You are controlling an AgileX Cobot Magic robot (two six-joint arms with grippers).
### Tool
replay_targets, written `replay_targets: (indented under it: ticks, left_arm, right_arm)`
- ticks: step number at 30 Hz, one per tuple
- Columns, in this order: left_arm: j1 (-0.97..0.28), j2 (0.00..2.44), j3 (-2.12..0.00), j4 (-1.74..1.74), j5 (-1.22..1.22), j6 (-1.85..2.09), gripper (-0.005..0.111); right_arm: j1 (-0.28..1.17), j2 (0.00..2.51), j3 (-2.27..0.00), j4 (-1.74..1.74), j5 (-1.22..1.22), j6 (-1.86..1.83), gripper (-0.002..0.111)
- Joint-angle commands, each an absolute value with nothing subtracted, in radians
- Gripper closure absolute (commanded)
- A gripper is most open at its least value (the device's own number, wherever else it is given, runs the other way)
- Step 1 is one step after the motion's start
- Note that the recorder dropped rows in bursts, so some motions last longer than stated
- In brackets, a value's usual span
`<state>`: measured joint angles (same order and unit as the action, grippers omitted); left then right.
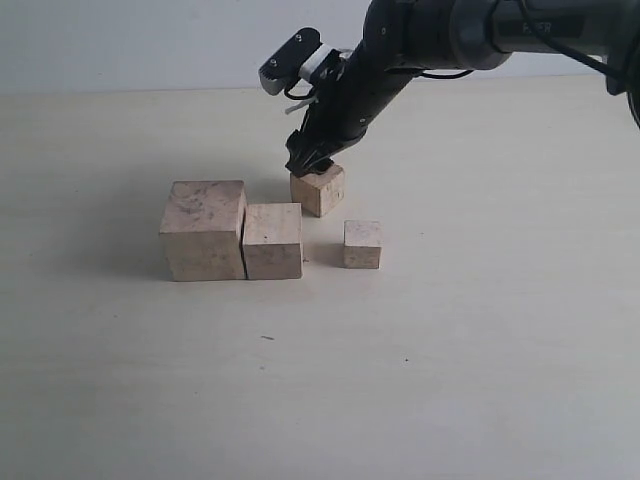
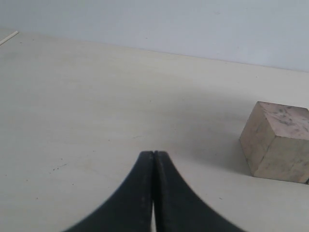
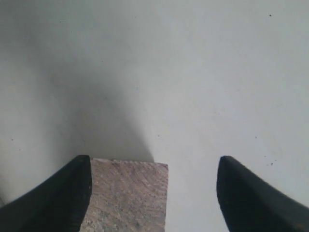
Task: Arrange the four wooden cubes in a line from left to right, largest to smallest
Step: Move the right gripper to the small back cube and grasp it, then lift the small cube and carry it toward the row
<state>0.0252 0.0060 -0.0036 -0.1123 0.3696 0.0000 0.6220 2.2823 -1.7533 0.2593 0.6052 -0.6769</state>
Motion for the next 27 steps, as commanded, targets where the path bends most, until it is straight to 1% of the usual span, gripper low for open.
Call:
replay_targets:
  ticks: [1, 27]
  left_arm:
    - [0.019, 0.000, 0.000, -0.111, 0.360, 0.000, 0.107]
    - [0.019, 0.000, 0.000, -0.111, 0.360, 0.000, 0.107]
  right_arm:
    - [0.621, 2.283, -1.751, 0.274, 0.622, -0.689, 0.040]
    - [0.621, 2.284, -1.751, 0.337, 0.723, -0.685, 0.040]
